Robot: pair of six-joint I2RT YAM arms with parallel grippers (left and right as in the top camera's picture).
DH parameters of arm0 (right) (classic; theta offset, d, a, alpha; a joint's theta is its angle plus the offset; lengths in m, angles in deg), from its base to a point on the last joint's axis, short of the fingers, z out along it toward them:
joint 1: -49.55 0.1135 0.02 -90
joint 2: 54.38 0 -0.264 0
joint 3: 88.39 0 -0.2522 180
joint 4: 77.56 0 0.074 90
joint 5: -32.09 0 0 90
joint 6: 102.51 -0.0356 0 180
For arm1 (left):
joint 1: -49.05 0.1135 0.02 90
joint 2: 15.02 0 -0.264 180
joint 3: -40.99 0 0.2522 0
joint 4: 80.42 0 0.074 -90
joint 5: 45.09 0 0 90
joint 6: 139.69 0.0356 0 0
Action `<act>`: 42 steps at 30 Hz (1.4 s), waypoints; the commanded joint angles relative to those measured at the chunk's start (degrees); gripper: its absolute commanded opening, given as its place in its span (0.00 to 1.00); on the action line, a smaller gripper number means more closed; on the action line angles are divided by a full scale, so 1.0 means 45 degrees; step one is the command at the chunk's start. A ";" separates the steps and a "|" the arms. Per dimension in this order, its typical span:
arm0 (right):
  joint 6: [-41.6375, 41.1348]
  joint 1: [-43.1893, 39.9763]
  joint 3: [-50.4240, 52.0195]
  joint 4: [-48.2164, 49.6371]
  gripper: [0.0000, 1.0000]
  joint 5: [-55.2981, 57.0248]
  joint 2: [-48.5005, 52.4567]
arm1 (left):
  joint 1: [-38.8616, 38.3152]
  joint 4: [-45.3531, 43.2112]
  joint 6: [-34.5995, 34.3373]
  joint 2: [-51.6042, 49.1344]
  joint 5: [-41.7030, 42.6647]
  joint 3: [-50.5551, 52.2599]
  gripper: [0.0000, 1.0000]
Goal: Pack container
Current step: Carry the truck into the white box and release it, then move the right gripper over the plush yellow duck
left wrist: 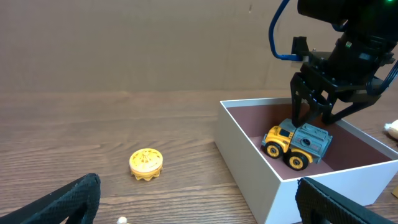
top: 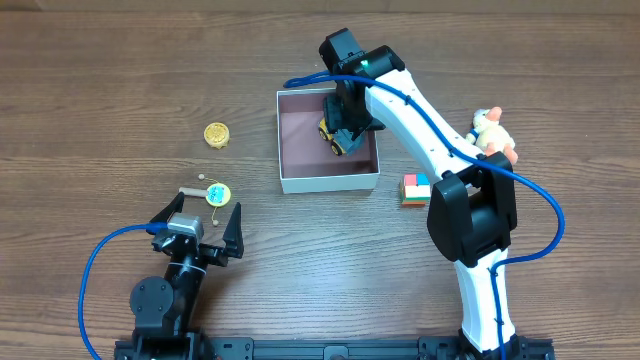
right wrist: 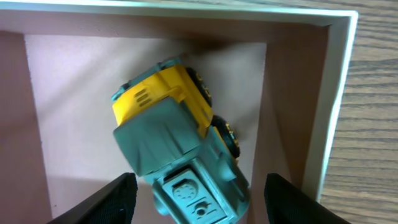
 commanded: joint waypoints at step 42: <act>0.2895 -0.8004 0.0505 -0.3993 1.00 -0.0199 -0.1812 | 0.0058 -0.0010 -0.0092 0.0117 0.0010 0.0053 1.00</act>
